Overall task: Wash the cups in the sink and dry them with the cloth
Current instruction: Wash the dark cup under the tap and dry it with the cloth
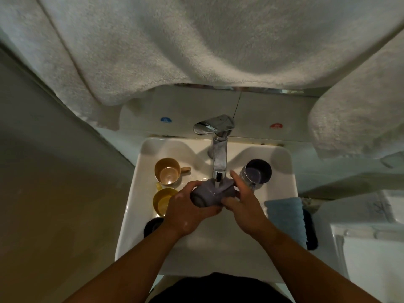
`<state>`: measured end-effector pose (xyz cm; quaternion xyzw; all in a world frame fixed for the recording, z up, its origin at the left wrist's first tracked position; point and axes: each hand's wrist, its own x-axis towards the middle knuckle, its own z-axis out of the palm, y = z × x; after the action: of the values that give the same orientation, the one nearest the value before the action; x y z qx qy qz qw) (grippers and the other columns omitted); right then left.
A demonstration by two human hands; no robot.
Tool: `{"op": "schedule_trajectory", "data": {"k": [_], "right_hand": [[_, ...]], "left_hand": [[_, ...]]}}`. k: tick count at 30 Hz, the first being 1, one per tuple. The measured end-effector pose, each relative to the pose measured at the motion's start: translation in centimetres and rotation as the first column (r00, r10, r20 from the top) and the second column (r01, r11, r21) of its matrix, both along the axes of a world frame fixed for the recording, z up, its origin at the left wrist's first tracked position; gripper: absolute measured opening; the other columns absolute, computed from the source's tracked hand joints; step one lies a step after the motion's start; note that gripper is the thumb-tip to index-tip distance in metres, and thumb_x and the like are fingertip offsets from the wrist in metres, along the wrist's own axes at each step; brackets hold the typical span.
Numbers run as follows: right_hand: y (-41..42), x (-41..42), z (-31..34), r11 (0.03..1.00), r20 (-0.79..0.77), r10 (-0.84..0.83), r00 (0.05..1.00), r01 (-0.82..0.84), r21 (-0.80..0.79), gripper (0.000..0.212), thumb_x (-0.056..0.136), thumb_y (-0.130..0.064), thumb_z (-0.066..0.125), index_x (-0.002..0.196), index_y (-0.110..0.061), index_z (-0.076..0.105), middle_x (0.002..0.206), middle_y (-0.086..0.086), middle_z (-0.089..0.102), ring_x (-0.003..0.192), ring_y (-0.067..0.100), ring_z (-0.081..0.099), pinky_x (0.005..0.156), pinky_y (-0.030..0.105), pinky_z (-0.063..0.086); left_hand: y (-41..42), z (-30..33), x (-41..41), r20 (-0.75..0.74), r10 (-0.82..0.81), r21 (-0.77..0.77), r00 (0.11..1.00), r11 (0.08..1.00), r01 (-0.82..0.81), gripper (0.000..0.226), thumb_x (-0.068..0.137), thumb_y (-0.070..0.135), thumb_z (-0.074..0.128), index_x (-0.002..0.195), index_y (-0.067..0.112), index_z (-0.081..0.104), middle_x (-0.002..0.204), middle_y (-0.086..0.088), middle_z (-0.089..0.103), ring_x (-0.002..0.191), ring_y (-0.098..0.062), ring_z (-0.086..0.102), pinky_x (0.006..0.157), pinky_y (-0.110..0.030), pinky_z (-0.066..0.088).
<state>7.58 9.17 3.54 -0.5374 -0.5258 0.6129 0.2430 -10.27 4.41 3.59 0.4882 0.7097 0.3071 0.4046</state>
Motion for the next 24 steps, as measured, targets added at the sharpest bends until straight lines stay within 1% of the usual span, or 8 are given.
{"op": "schedule_trajectory", "data": {"k": [3,5,7,12,15,18,21,24], "right_hand": [[0.0,-0.8,0.2,0.968,0.179,0.05,0.983,-0.092,0.234,0.066,0.082,-0.045,0.067,0.142,-0.032,0.045,0.129,-0.007,0.056,0.117,0.006,0.055,0.095,0.024,0.051],[0.2,-1.3,0.4,0.923,0.32,-0.002,0.947,-0.121,0.365,0.041,0.088,-0.041,0.069,0.124,-0.027,0.056,0.111,-0.01,0.058,0.1,0.002,0.055,0.085,0.014,0.044],[0.3,-1.5,0.5,0.893,0.379,-0.059,0.924,-0.121,0.434,0.017,0.093,-0.038,0.064,0.105,-0.028,0.058,0.094,-0.012,0.058,0.085,-0.001,0.054,0.076,0.012,0.039],[0.7,-2.3,0.3,0.893,0.427,-0.076,0.901,-0.129,0.432,0.02,0.094,-0.043,0.062,0.087,-0.025,0.054,0.079,-0.01,0.056,0.074,0.002,0.053,0.067,0.015,0.039],[1.0,-2.1,0.2,0.903,0.377,0.066,0.924,-0.216,0.371,0.024,0.091,-0.042,0.063,0.101,-0.021,0.057,0.093,-0.004,0.058,0.085,0.008,0.055,0.076,0.024,0.048],[1.0,-1.6,0.4,0.892,0.372,0.134,0.919,-0.275,0.359,0.026,0.094,-0.036,0.064,0.113,-0.022,0.056,0.102,-0.006,0.058,0.092,0.005,0.056,0.08,0.02,0.048],[0.9,-2.3,0.4,0.864,0.419,0.002,0.908,-0.213,0.457,0.015,0.095,-0.037,0.061,0.093,-0.023,0.055,0.086,-0.008,0.056,0.08,0.007,0.053,0.071,0.02,0.044],[1.0,-2.9,0.0,0.915,0.351,-0.136,0.926,-0.018,0.403,0.015,0.09,-0.04,0.057,0.084,-0.026,0.056,0.078,-0.008,0.06,0.074,0.008,0.058,0.066,0.025,0.046]], "left_hand": [[0.0,0.3,0.7,-0.097,0.003,0.085,0.995,0.996,0.005,0.079,0.061,0.05,0.092,0.127,0.024,0.058,0.104,0.016,0.061,0.082,0.011,0.057,0.068,-0.004,0.048],[0.1,0.5,0.9,-0.126,0.0,0.11,0.992,0.994,0.014,0.079,0.061,0.052,0.09,0.127,0.02,0.06,0.103,0.014,0.062,0.08,0.008,0.057,0.068,-0.002,0.046],[0.1,0.7,1.1,-0.158,-0.002,0.132,0.987,0.991,0.023,0.076,0.061,0.055,0.089,0.124,0.021,0.062,0.103,0.013,0.064,0.082,0.002,0.058,0.068,-0.002,0.045],[0.2,1.3,0.8,-0.18,0.015,0.135,0.984,0.991,0.009,0.071,0.058,0.055,0.089,0.116,0.018,0.068,0.096,0.011,0.067,0.072,0.009,0.055,0.065,-0.001,0.045],[0.1,1.2,0.3,-0.177,0.037,0.119,0.984,0.993,-0.016,0.078,0.054,0.074,0.076,0.111,0.021,0.07,0.094,0.012,0.071,0.073,0.008,0.058,0.062,-0.004,0.045],[0.1,1.4,-0.3,-0.155,0.045,0.11,0.987,0.993,-0.028,0.076,0.054,0.069,0.082,0.113,0.021,0.07,0.092,0.016,0.067,0.076,0.011,0.06,0.064,-0.007,0.048],[0.4,1.6,-0.2,-0.177,0.004,0.138,0.984,0.99,0.021,0.076,0.056,0.051,0.093,0.119,0.017,0.069,0.097,0.013,0.066,0.078,0.02,0.051,0.071,0.0,0.044],[0.5,1.5,0.1,-0.163,-0.022,0.128,0.986,0.991,0.043,0.08,0.056,0.048,0.095,0.124,0.018,0.066,0.104,0.01,0.068,0.081,0.02,0.051,0.072,0.002,0.042]]}}
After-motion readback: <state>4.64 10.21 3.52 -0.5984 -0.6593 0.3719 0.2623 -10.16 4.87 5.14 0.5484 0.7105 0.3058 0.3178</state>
